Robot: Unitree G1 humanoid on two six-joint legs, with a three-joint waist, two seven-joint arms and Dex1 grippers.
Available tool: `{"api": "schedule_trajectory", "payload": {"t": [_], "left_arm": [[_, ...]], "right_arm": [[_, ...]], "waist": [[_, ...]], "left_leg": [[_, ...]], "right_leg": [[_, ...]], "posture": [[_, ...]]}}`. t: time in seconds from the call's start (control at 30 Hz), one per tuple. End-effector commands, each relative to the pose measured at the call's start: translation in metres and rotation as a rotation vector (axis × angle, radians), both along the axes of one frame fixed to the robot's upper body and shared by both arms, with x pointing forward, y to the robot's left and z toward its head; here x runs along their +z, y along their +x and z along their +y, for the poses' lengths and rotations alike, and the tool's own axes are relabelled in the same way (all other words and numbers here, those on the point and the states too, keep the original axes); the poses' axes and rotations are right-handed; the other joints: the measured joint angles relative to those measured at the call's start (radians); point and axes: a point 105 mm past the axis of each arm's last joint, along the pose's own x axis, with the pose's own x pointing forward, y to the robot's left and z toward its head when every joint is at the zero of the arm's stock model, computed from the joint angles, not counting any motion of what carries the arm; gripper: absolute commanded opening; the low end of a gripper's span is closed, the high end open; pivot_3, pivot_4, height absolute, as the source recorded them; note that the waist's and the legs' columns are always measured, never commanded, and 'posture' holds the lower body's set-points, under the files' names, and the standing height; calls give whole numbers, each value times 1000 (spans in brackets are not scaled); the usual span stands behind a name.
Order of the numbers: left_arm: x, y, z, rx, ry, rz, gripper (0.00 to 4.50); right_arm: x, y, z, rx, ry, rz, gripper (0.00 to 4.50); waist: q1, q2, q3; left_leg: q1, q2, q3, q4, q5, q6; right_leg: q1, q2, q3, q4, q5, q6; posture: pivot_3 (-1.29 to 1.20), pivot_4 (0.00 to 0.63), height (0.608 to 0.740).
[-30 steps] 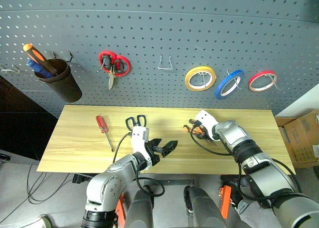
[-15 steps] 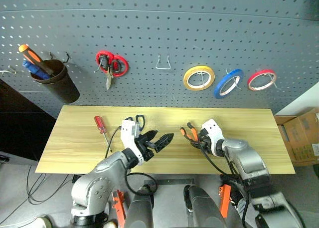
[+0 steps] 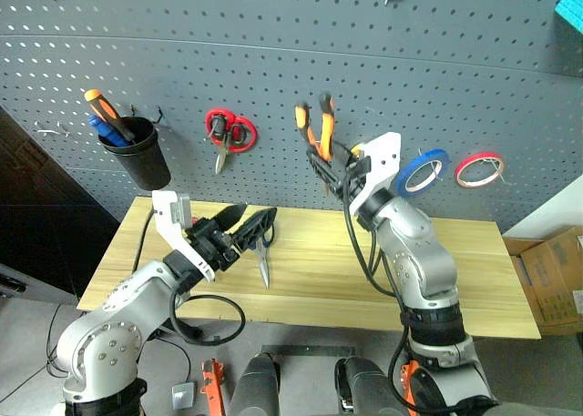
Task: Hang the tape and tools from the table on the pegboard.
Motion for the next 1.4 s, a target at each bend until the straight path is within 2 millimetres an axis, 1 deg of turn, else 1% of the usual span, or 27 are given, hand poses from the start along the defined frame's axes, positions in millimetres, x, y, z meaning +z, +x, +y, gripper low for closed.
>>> {"api": "schedule_trajectory", "payload": {"t": [0.03, 0.13, 0.27, 0.37, 0.5, 0.57, 0.73, 0.8, 0.87, 0.97, 1.1, 1.13, 1.2, 1.3, 1.4], "left_arm": [[15, 17, 2, 48, 6, -75, 4500], [26, 36, 0, 83, 2, -123, 4500], [41, 56, -7, 97, -16, -179, 4500], [43, 63, -15, 80, -19, -193, 4500], [43, 66, -24, 57, -19, -200, 4500], [42, 67, -26, 52, -19, -200, 4500], [41, 68, -28, 40, -16, -200, 4500], [41, 67, -35, 17, -15, -196, 4500], [40, 65, -44, -12, -19, -190, 4500], [38, 63, -50, -31, -24, -184, 4500], [35, 64, -51, -31, -22, -179, 4500], [35, 65, -51, -31, -22, -179, 4500], [35, 66, -51, -40, -18, -178, 4500], [35, 67, -49, -42, -14, -180, 4500], [35, 69, -47, -41, -17, -181, 4500]], "right_arm": [[37, 9, -7, -70, 46, -181, 1689], [52, 27, -2, -101, 57, -225, 1689], [58, 49, 11, -107, 78, -226, 1689], [60, 59, 21, -110, 93, -227, 1689], [58, 68, 29, -122, 140, -199, 1689], [50, 71, 30, -136, 145, -186, 1689], [15, 80, 23, -200, 126, -107, 1689], [-2, 82, 18, -225, 103, -75, 1689], [-15, 83, 13, -248, 89, -52, 1689], [-23, 83, 9, -262, 84, -41, 1689], [-30, 83, 6, -267, 76, -25, 1689], [-30, 83, 5, -268, 76, -26, 1689], [-25, 84, 2, -281, 74, -44, 1689], [-6, 85, -1, -288, 93, -91, 1689], [18, 84, -1, -283, 125, -154, 1689]], "waist": [[0, -1, -14], [0, -1, -25], [-1, -3, -33], [-2, -3, -36], [-1, -2, -37], [-1, -2, -37], [2, -3, -38], [2, -3, -38], [3, -3, -39], [4, -2, -41], [4, -2, -43], [4, -1, -43], [3, -1, -43], [3, 0, -44], [0, 0, -44]], "left_leg": [[0, 0, 0, 0, 1, -1], [2, 0, 0, 0, 4, -2], [7, 1, 0, -2, 7, -2], [14, 1, 1, -4, 8, -2], [15, 2, 1, -4, 7, -2], [14, 2, 1, -5, 7, -2], [15, 1, 0, -5, 7, -2], [15, 1, 0, -4, 8, -2], [15, 1, 0, -4, 8, -1], [16, 1, 0, -3, 8, -1], [17, 1, 0, -3, 10, 0], [17, 1, 0, -3, 10, 0], [18, 1, 0, -3, 10, 0], [18, 1, 0, -3, 11, 0], [18, 1, 0, -3, 11, 0]], "right_leg": [[0, 0, 0, 0, 1, -1], [1, 1, 0, 1, 4, -5], [4, 3, 0, 1, 8, -6], [10, 3, 1, 0, 8, -6], [11, 3, 2, 1, 8, -7], [11, 3, 2, 1, 8, -7], [11, 3, 1, 2, 8, -7], [11, 3, 2, 2, 8, -7], [11, 3, 2, 3, 8, -7], [12, 3, 2, 3, 8, -7], [12, 3, 2, 6, 8, -7], [12, 3, 2, 6, 8, -7], [13, 3, 2, 6, 9, -7], [13, 3, 2, 6, 9, -7], [13, 3, 2, 6, 9, -7]], "posture": [[185, 0, 740], [194, 0, 740], [192, 0, 740], [196, 0, 740], [204, 0, 740], [208, 0, 740], [232, 4, 740], [232, 7, 740], [231, 8, 740], [226, 10, 740], [219, 13, 740], [219, 13, 740], [213, 13, 740], [207, 9, 740], [206, 7, 740]]}}
